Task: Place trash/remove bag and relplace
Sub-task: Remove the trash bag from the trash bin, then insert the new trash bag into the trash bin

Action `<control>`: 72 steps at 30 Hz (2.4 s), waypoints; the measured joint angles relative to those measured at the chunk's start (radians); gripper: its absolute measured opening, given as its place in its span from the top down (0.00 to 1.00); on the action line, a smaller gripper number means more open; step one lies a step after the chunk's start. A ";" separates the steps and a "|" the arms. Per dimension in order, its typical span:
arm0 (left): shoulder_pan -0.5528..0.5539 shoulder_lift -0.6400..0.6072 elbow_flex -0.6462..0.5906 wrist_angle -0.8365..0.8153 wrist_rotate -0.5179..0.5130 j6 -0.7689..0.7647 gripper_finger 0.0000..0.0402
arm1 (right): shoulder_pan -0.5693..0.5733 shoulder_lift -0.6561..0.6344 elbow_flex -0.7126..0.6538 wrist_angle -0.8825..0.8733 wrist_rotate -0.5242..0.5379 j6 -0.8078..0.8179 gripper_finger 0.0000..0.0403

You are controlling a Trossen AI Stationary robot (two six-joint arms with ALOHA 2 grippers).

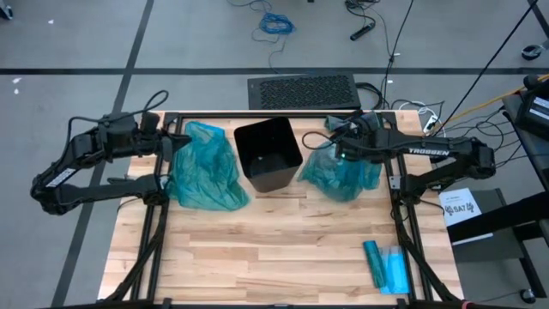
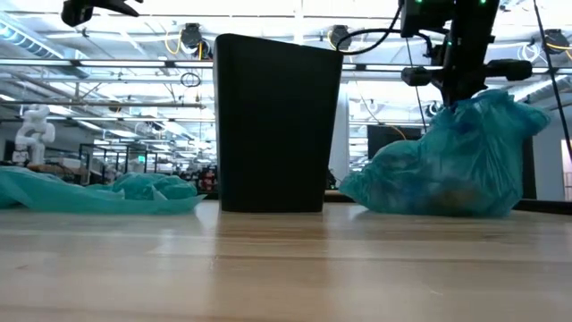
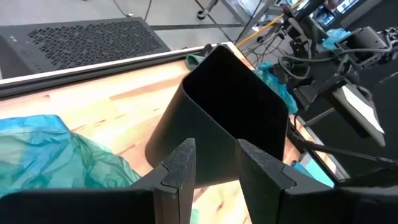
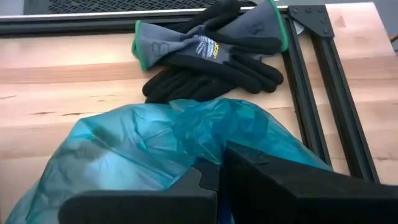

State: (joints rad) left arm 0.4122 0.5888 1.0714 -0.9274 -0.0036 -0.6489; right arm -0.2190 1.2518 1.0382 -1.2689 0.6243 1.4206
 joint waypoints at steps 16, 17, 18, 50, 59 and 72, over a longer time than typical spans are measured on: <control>0.000 0.017 0.000 0.001 -0.047 0.001 0.72 | -0.002 -0.144 0.000 0.077 -0.174 -0.123 0.68; 0.000 0.021 0.000 0.001 -0.054 0.001 0.72 | -0.002 -0.162 0.000 0.077 -0.199 -0.115 0.67; 0.000 0.024 0.000 0.001 -0.059 0.001 0.72 | -0.002 -0.180 0.000 0.077 -0.220 -0.099 0.67; 0.000 0.125 0.000 0.001 -0.081 0.006 0.72 | 0.049 -0.344 0.379 -0.254 -0.153 -0.098 0.87; 0.000 0.125 0.000 0.001 -0.080 0.002 0.72 | 0.096 -0.270 0.380 0.127 -0.318 -0.285 0.88; -0.002 0.133 0.000 -0.074 0.084 0.307 0.72 | 0.253 0.002 0.379 0.157 -0.449 -0.582 0.99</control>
State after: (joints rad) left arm 0.4100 0.7216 1.0714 -1.0014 0.0808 -0.3423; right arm 0.0340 1.2536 1.4174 -1.1117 0.1757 0.8389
